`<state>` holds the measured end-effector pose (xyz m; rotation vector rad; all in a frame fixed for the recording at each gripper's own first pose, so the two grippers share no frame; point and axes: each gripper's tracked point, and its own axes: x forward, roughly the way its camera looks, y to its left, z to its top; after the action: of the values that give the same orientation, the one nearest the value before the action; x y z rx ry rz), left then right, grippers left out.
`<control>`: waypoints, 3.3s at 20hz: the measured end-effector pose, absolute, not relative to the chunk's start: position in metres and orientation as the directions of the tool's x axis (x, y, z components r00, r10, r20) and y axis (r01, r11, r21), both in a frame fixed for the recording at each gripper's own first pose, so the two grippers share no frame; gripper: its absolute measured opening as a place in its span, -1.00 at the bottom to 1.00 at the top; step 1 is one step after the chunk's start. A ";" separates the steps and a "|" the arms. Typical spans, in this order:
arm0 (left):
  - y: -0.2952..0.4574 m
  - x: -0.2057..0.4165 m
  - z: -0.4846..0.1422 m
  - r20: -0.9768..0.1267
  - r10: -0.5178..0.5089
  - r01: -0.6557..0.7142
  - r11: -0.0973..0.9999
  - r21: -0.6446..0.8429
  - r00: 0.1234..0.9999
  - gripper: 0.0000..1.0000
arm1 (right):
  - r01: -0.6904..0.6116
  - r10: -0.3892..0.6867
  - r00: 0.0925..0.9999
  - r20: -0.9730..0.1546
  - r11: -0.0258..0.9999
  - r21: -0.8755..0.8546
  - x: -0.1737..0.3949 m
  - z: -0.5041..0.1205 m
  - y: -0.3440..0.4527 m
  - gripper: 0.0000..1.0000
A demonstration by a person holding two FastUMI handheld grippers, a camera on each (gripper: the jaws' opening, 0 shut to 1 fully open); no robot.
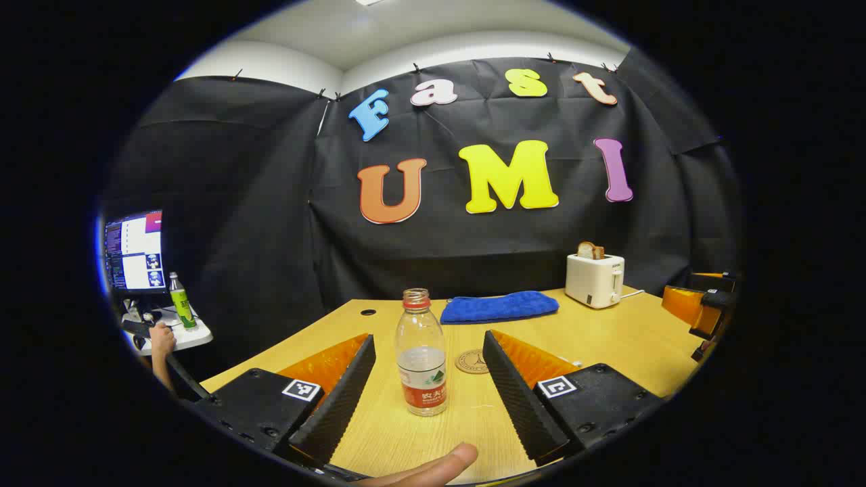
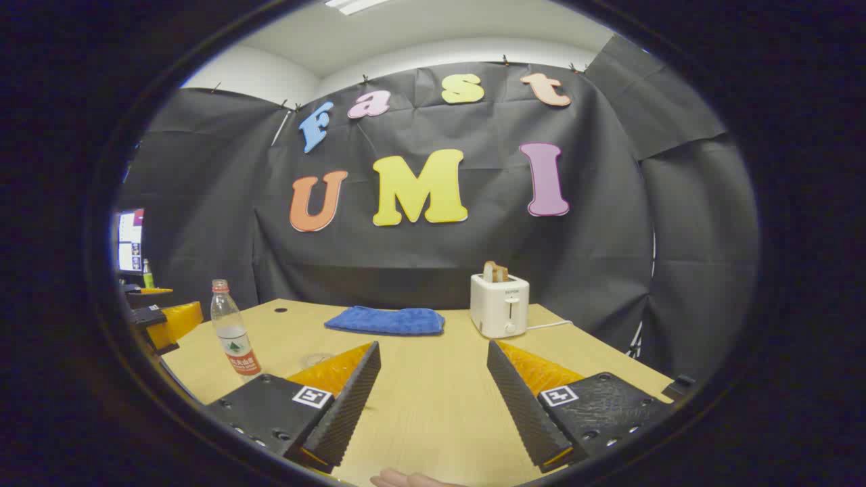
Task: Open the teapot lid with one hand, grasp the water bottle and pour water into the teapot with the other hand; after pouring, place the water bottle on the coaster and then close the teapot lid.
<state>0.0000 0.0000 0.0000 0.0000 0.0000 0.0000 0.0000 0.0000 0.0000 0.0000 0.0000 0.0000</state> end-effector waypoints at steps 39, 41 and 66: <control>0.033 0.013 -0.031 -0.105 0.043 -0.047 0.998 -0.035 0.994 1.00 | -0.116 0.106 0.985 -0.137 0.991 -0.062 0.109 -0.096 0.140 0.80; 0.031 0.016 -0.033 -0.104 0.034 -0.038 0.999 -0.037 0.994 1.00 | -0.116 0.106 0.984 -0.141 0.991 -0.065 0.115 -0.098 0.143 0.49; -0.001 0.066 -0.091 -0.056 -0.157 0.151 0.984 -0.098 0.986 1.00 | -0.225 0.222 0.973 -0.069 0.973 -0.052 0.066 -0.051 0.128 -1.00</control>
<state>0.0659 -0.0011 -0.0907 -0.0938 0.0639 -0.1551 0.0656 0.1279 -0.0510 -0.0598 0.0627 0.2257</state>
